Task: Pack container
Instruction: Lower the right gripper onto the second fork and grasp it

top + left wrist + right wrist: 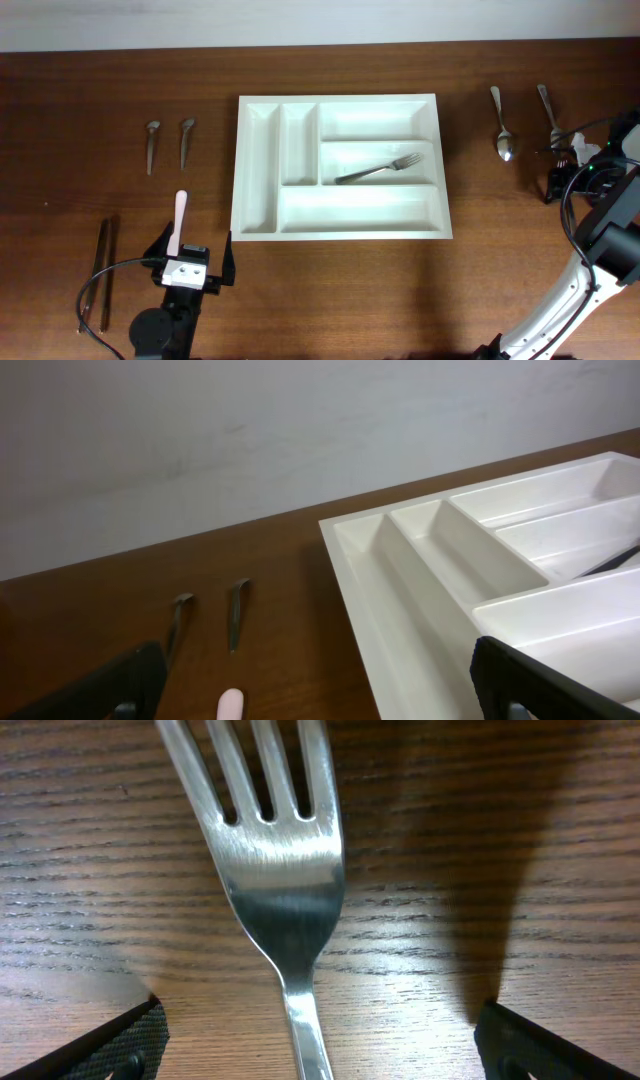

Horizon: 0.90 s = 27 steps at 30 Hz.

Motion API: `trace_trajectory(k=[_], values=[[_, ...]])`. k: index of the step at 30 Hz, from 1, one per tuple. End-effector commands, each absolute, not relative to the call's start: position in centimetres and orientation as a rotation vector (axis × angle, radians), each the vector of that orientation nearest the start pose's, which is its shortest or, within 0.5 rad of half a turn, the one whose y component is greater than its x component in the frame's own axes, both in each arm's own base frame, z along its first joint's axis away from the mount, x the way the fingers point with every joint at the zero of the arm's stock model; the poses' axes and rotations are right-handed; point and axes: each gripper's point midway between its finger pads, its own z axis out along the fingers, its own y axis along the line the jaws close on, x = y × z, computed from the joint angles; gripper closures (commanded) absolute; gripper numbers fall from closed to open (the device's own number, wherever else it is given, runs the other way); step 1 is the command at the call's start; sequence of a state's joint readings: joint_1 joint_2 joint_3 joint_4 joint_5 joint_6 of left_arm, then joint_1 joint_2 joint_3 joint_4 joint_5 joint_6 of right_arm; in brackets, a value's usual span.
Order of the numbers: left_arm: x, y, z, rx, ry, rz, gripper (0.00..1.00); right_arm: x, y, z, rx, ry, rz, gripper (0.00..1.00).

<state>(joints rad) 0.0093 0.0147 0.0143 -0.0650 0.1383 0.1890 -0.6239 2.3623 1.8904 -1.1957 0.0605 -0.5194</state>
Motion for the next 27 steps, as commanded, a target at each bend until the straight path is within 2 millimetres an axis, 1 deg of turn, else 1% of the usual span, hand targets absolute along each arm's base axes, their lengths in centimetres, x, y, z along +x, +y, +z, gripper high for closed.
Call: trace_trajectory(k=[1,7,11,13,15,17,18,21,25,26,27], values=[[24.50,-1.92,16.01,0.234,1.617,0.038,0.01,33.06,-24.13,-3.33,0.141,3.318,0.074,0.01],[24.50,-1.92,16.01,0.234,1.617,0.038,0.01,33.68,-23.67,-3.61,0.107,3.312,0.051,0.01],[24.50,-1.92,16.01,0.234,1.617,0.038,0.01,33.72,-23.56,-3.61,0.102,3.314,0.051,0.01],[24.50,-1.92,16.01,0.234,1.617,0.038,0.01,33.59,-23.73,-3.60,0.102,3.319,0.038,0.04],[24.50,-1.92,16.01,0.234,1.617,0.038,0.01,33.44,-23.97,-3.57,0.101,3.328,0.014,0.11],[24.50,-1.92,16.01,0.234,1.617,0.038,0.01,33.45,-23.94,-3.57,0.101,3.328,0.016,0.15],[24.50,-1.92,16.01,0.234,1.617,0.038,0.01,33.45,-23.94,-3.57,0.101,3.328,0.016,0.20],[24.50,-1.92,16.01,0.234,1.617,0.038,0.01,33.44,-23.93,-3.57,0.101,3.328,0.016,0.42],[24.50,-1.92,16.01,0.234,1.617,0.038,0.01,33.45,-23.94,-3.57,0.128,3.327,0.013,0.47],[24.50,-1.92,16.01,0.234,1.617,0.038,0.01,33.45,-23.94,-3.57,0.128,3.327,0.013,0.50],[24.50,-1.92,16.01,0.234,1.617,0.038,0.01,33.45,-23.94,-3.57,0.132,3.327,0.012,0.57]])
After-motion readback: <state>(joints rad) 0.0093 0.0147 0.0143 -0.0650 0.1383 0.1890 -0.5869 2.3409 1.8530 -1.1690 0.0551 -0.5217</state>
